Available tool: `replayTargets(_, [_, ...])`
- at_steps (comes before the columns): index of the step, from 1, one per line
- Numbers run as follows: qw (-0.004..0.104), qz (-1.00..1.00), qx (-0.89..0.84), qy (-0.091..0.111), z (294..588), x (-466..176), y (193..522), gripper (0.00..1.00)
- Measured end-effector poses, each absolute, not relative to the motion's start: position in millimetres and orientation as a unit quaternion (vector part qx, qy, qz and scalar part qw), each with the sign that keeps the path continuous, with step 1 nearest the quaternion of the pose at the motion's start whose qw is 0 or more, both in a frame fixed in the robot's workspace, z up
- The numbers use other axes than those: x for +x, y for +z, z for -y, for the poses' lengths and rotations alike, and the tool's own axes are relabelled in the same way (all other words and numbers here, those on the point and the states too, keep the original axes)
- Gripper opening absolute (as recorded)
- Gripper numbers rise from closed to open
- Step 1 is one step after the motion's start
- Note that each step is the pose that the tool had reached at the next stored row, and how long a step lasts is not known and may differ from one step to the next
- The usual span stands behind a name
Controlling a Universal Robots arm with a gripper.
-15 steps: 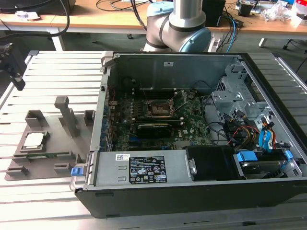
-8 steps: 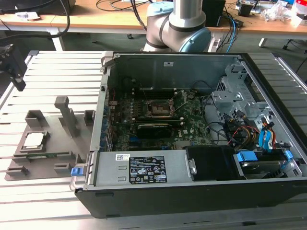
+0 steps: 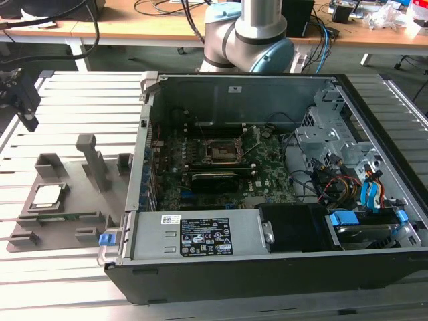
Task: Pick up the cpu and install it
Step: 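Pick up the cpu and move it towards the insertion slot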
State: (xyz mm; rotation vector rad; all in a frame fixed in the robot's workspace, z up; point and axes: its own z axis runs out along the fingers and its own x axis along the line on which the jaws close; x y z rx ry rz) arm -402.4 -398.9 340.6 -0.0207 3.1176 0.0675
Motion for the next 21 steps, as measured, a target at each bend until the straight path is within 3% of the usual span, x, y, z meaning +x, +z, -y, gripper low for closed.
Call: replayTargets(21, [0.012, -1.000, -0.007, 0.022, 399, -402, 327, 0.78])
